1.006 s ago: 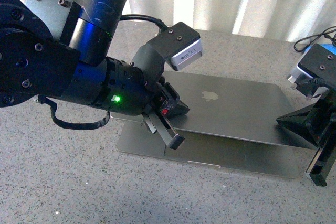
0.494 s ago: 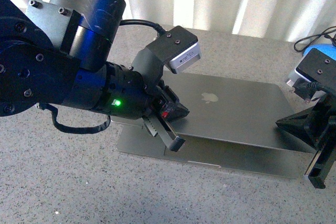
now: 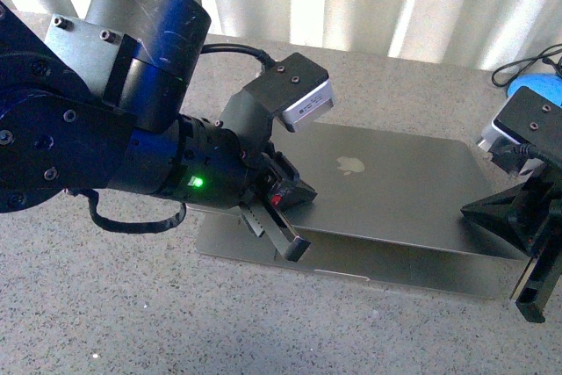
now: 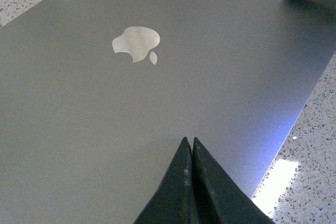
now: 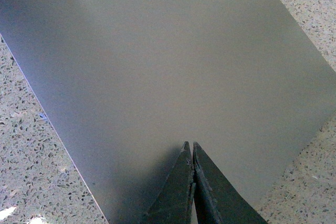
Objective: Close laptop
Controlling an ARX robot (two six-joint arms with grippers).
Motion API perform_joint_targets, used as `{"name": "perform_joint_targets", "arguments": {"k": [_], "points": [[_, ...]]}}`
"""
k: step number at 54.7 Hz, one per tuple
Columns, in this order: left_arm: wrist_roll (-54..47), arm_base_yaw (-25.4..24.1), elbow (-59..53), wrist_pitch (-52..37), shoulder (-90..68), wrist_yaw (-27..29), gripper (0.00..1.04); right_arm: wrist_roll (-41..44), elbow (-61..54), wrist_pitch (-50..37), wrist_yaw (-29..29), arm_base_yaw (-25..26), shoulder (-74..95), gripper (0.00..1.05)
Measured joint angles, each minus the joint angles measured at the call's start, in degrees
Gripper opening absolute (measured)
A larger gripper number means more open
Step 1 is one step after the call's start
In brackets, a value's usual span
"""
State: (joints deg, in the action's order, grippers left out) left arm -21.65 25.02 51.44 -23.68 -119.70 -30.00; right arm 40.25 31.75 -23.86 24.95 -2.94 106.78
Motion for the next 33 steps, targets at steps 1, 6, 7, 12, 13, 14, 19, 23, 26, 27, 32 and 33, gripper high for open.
{"name": "perform_joint_targets", "arguments": {"k": [1,6,7,12,13,14,19,23,26,27,32,33], "points": [[0.13,0.00,-0.07,-0.15,-0.09,0.02,0.04,0.02,-0.04,-0.04,0.00,0.00,0.11,0.01],[0.83,0.00,-0.57,-0.90,-0.52,0.00,0.04,0.00,-0.11,0.04,0.00,0.00,0.55,0.01],[0.85,0.00,-0.61,-1.03,-0.57,0.00,0.04,0.00,-0.11,0.13,0.00,0.00,0.57,0.01],[1.29,-0.02,-0.96,-1.66,-0.74,-0.02,0.04,0.02,-0.11,0.48,0.00,0.02,0.59,0.01],[1.31,-0.02,-1.03,-1.77,-0.77,-0.02,0.04,0.02,-0.11,0.50,0.00,0.02,0.59,0.01],[1.36,-0.02,-1.07,-1.86,-0.77,-0.02,0.04,0.04,-0.11,0.57,0.00,0.02,0.63,0.01],[1.55,-0.13,-1.42,-2.23,-0.87,-0.15,0.04,0.28,-0.11,0.79,0.00,0.04,0.85,0.01],[1.88,-0.28,-1.68,-2.75,-1.16,-0.22,0.04,0.55,-0.11,0.90,-0.02,0.07,1.33,0.01],[2.10,-0.52,-1.97,-3.15,-1.53,-0.24,0.04,1.03,-0.09,1.01,-0.24,0.07,1.90,0.01],[2.14,-0.59,-2.08,-3.30,-1.62,-0.24,0.04,1.18,-0.09,1.01,-0.31,0.07,2.05,0.01],[2.32,-1.05,-2.54,-3.69,-2.08,-0.28,0.04,1.81,-0.02,1.01,-0.50,0.07,2.78,0.01],[2.32,-1.16,-2.62,-3.78,-2.14,-0.28,0.04,1.84,0.00,1.01,-0.50,0.07,2.84,0.01]]}}
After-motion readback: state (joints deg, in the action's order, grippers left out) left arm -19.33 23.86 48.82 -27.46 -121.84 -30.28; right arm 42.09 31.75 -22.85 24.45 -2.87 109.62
